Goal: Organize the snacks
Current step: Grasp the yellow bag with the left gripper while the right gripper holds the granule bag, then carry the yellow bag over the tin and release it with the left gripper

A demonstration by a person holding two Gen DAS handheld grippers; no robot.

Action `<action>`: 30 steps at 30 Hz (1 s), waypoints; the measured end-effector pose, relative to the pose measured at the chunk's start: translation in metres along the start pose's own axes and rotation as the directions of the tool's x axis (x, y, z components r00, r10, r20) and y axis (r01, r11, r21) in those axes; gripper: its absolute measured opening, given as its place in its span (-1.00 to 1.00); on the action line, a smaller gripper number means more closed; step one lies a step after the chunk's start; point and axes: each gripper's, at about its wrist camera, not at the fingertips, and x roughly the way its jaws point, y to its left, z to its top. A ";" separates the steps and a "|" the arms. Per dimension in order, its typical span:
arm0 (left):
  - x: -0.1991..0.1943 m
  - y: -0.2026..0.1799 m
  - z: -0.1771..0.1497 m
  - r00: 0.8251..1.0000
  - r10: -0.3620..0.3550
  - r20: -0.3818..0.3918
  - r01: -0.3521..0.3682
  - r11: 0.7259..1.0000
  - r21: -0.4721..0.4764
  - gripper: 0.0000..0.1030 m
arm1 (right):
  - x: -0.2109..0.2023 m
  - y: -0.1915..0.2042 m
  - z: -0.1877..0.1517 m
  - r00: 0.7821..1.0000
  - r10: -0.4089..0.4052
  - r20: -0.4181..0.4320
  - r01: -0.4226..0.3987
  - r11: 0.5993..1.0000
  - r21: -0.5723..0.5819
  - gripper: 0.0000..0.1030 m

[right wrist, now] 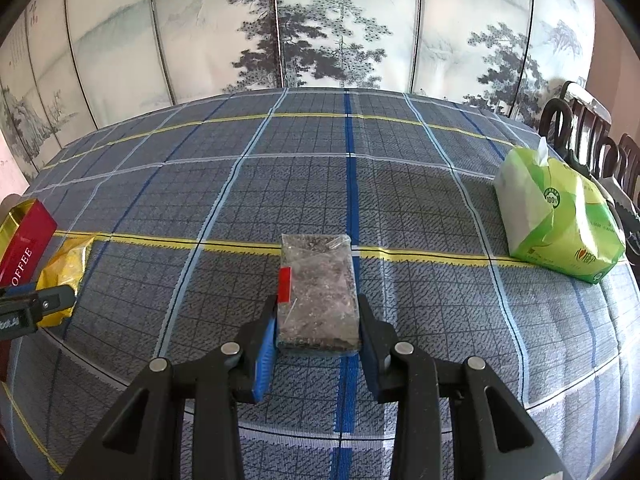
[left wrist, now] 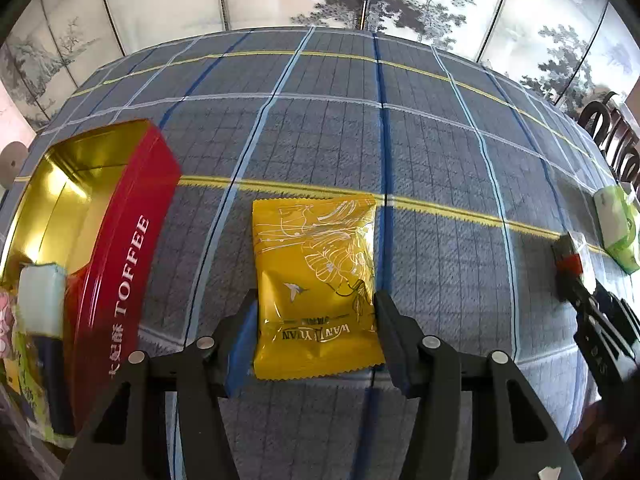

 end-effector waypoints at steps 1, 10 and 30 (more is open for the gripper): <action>-0.002 0.001 -0.002 1.000 0.002 -0.002 -0.002 1.000 0.007 -0.01 | 0.000 0.000 0.000 1.000 -0.001 0.000 0.001 1.000 -0.001 -0.30; -0.021 0.001 -0.014 1.000 -0.014 0.022 0.013 0.999 0.043 -0.04 | -0.001 0.001 0.000 1.000 -0.010 -0.002 0.010 1.000 -0.009 -0.30; -0.098 0.027 -0.020 0.989 -0.014 0.147 0.002 0.997 0.083 -0.04 | -0.001 0.001 0.000 1.000 -0.012 -0.002 0.012 1.000 -0.009 -0.30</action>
